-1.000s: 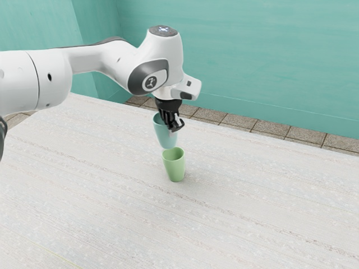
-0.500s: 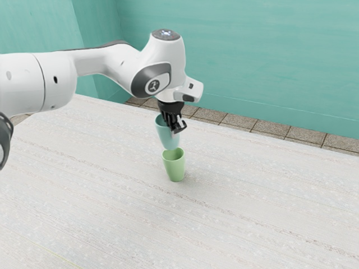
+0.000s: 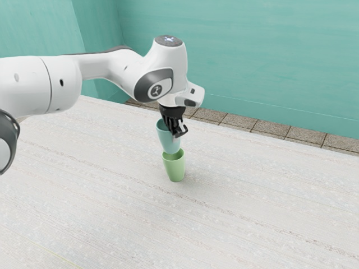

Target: Place the left cup onto the right cup

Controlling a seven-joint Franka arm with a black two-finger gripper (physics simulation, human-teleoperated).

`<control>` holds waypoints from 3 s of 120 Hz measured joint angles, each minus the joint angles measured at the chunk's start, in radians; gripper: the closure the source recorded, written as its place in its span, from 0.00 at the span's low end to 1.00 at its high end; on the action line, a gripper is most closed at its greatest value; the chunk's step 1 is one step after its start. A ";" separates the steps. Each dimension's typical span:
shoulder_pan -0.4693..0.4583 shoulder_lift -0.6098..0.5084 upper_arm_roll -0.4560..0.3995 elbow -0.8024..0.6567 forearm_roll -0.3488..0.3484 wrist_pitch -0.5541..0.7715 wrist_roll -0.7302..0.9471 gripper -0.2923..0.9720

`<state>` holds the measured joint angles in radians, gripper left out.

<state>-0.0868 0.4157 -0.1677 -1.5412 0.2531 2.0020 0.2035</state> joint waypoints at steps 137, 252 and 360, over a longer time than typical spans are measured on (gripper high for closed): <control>0.010 0.085 0.000 0.042 0.007 0.009 -0.001 0.83; 0.009 0.118 -0.001 0.060 0.004 0.032 0.003 0.71; -0.011 0.017 -0.001 0.062 0.006 -0.032 -0.004 0.50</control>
<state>-0.0975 0.4332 -0.1688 -1.4792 0.2591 1.9705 0.1993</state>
